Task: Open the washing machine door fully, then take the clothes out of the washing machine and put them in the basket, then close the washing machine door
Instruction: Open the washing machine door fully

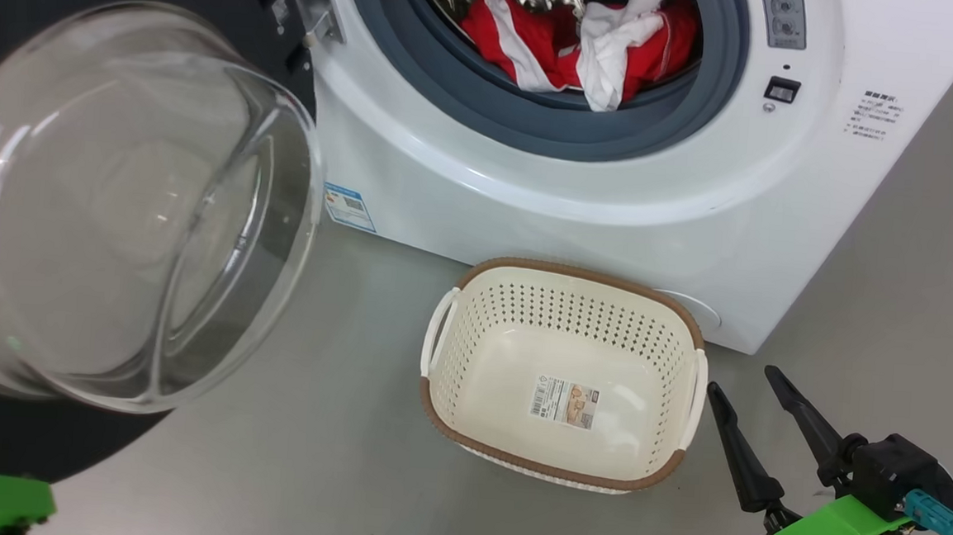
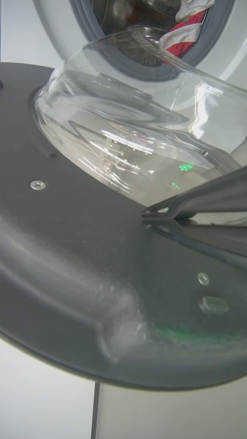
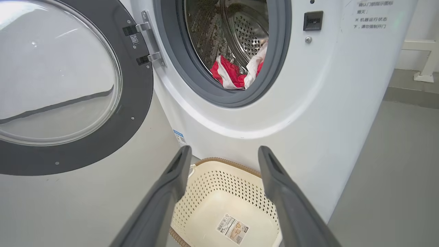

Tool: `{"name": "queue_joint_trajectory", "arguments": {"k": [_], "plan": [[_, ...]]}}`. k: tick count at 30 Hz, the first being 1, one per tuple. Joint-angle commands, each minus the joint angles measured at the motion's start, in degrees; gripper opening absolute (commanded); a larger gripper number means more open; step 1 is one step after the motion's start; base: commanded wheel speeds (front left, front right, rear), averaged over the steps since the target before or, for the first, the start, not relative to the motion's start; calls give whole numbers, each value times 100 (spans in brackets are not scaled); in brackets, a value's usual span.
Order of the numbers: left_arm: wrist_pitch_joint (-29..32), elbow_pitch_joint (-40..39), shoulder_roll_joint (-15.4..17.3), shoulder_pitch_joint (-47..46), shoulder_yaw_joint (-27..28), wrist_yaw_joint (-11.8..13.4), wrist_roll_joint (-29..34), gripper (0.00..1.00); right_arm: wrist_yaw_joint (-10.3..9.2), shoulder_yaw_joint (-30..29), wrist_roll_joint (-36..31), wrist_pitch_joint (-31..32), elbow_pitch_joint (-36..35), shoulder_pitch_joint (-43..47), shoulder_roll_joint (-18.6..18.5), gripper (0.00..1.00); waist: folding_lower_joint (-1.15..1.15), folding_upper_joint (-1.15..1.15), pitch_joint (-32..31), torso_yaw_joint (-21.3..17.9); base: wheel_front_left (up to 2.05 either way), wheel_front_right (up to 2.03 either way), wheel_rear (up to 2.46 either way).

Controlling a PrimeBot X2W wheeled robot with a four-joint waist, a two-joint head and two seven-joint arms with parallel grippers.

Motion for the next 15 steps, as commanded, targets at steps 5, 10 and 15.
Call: {"name": "queue_joint_trajectory", "arguments": {"k": [5,10,15], "plan": [[-35,136,216,-463,714,-125,276,0,36,62,-35,-54,-131,-228,-71,100,0,0,110,-63,0,0,0],[-35,527,396,-827,1164,-274,469,0,36,44,-44,-54,-125,-264,-98,100,0,0,199,-103,0,0,0],[-35,833,534,-1101,1488,-350,697,0,36,9,-61,-54,-145,-289,-105,100,0,0,286,-153,0,0,0]]}}
